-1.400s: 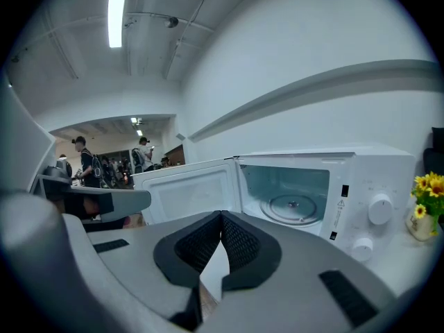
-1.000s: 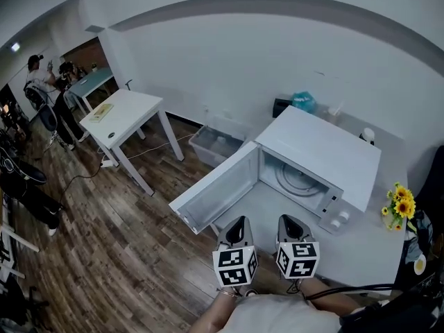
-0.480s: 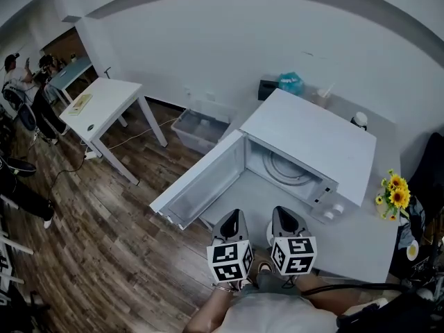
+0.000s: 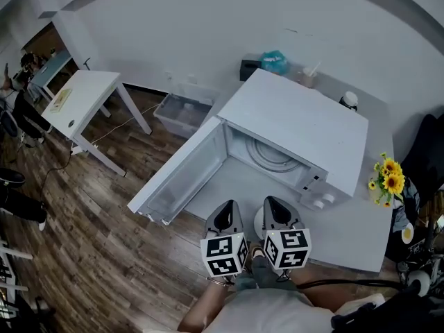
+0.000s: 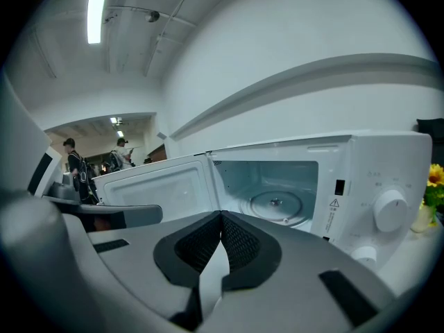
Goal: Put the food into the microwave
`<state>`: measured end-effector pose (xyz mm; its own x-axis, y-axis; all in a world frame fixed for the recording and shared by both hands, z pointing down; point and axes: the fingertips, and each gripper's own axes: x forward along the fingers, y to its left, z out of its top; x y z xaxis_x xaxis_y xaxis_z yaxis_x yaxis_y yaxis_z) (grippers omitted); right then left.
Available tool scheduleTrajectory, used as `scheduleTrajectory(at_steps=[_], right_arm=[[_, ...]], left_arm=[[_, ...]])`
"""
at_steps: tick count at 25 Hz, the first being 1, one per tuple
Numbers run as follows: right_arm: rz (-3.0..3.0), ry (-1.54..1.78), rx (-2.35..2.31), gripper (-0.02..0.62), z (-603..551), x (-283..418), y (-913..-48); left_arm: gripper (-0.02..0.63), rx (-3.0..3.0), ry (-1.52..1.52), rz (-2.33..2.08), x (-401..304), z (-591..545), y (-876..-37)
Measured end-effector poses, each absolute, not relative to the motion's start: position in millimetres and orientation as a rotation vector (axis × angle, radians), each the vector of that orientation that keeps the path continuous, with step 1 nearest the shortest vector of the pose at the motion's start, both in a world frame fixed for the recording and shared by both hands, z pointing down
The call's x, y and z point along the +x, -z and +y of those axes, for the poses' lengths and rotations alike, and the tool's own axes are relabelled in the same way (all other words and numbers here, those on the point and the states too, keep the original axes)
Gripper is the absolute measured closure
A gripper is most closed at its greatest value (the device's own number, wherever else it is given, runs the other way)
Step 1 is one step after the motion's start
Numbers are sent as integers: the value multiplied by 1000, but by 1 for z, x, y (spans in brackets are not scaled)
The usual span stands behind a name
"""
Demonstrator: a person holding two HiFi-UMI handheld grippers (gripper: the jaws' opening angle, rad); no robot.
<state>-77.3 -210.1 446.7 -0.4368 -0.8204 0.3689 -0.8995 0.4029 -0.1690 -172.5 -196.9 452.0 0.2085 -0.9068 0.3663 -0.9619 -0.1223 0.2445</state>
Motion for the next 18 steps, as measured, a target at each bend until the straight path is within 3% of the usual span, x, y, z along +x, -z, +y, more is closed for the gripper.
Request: scheduleTrajectory(at_steps=[10,12,14,18], right_arm=[[-2412,-554,1519,574,-204,-59,-460],[-2415,-580,1512,545,-202,-57,-463],[-2404,-599,1514,523,-200,-52,-467],[-2352,-630,1545,523,-197,-37,-481]], left_arm=[[603,2081,-202,-1676,-146,-194,-466],[580,2082,-201,-1654,-141,-192,-469],[517,2079,-210,-1629,-136,-189,-475],[515,2059,-244,-1600,-130,-185,-491]])
